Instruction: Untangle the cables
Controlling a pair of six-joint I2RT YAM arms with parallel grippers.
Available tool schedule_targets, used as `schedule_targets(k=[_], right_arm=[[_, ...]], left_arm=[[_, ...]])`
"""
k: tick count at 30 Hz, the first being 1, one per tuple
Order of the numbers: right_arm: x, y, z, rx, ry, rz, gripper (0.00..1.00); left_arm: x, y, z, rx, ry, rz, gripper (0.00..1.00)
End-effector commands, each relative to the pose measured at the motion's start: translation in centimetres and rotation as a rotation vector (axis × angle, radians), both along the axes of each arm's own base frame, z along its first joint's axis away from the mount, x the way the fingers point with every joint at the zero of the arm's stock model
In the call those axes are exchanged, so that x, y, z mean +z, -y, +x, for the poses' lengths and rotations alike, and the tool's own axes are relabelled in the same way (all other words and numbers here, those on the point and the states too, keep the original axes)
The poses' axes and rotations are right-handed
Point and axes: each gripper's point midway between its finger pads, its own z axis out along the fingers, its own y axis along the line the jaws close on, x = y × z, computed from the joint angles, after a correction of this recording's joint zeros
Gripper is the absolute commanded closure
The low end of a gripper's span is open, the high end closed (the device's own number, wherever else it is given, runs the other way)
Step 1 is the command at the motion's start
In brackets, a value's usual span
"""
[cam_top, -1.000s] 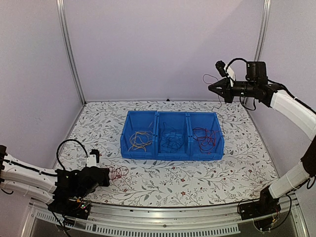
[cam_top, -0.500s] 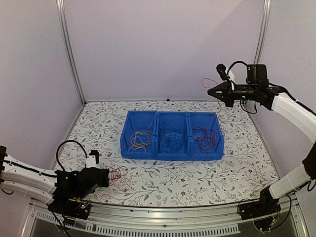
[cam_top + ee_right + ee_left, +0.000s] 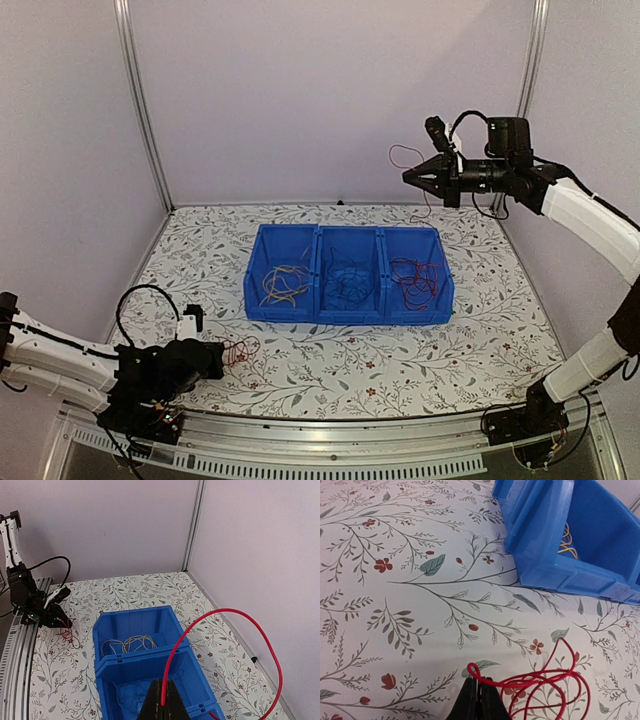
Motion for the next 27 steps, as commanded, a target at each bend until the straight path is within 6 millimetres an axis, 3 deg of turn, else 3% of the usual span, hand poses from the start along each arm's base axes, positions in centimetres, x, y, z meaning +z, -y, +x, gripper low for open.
schedule_targets(k=[1, 8, 20, 27], right_arm=[[-4.1, -0.9, 0.0, 0.068, -0.116, -0.025, 1.00], [-9.0, -1.2, 0.2, 0.083, -0.222, -0.060, 1.00], [-13.3, -0.1, -1.6, 0.066, -0.326, -0.061, 1.00], [-18.4, 2.9, -0.1, -0.113, -0.431, -0.124, 1.00]], left_arm=[[0.1, -0.1, 0.3, 0.011, 0.015, -0.023, 1.00], [-0.5, 0.0, 0.2, 0.008, -0.003, -0.007, 1.00], [-1.0, -0.5, 0.0, 0.019, -0.010, -0.010, 1.00], [-1.3, -0.7, -0.2, 0.021, -0.018, -0.015, 1.00]])
